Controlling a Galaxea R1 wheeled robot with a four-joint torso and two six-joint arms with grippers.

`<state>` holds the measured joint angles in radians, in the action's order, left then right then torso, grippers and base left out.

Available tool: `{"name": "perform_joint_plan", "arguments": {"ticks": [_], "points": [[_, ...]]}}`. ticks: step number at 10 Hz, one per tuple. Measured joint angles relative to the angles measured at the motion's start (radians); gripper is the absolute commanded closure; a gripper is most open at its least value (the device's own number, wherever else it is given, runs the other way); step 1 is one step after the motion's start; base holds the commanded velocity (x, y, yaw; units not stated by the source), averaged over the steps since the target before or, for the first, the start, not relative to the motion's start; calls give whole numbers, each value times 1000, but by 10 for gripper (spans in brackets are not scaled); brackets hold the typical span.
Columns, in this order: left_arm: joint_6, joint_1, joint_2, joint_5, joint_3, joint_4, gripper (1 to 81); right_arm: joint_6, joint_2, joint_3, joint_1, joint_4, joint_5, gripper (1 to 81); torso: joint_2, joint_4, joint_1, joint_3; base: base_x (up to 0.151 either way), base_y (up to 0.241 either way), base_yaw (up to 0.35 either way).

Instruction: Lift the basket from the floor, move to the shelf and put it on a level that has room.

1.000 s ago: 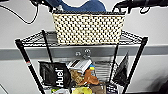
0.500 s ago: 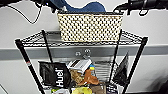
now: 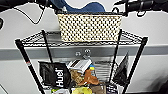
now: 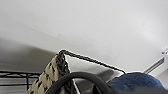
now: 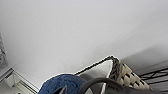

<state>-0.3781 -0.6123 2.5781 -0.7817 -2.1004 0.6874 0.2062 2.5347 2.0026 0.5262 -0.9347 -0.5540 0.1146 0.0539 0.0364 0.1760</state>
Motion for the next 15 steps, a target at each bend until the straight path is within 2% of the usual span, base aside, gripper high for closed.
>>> {"name": "perform_joint_plan", "arguments": {"ticks": [1,2,5,9,11,15], "points": [[10,-1,-8,2,21,-7,10,0,-1,0,-11,1,-2,10,0,0,0,0,0,0,0],[11,-11,-17,17,47,-1,10,0,-1,-1,-18,0,-2,10,0,0,0,0,0,0,0],[12,-15,-96,3,94,0,10,0,-49,-49,-8,0,-4,10,0,0,0,0,0,0,0],[12,-84,-311,-6,232,0,10,0,-236,-156,42,-8,-4,10,0,0,0,0,0,0,0],[11,-104,-414,-33,288,-2,10,0,-335,-224,60,-11,-5,10,0,0,0,0,0,0,0],[11,-141,-560,-103,380,-39,10,1,-490,-277,51,13,-77,10,0,0,0,0,0,0,0]]}}
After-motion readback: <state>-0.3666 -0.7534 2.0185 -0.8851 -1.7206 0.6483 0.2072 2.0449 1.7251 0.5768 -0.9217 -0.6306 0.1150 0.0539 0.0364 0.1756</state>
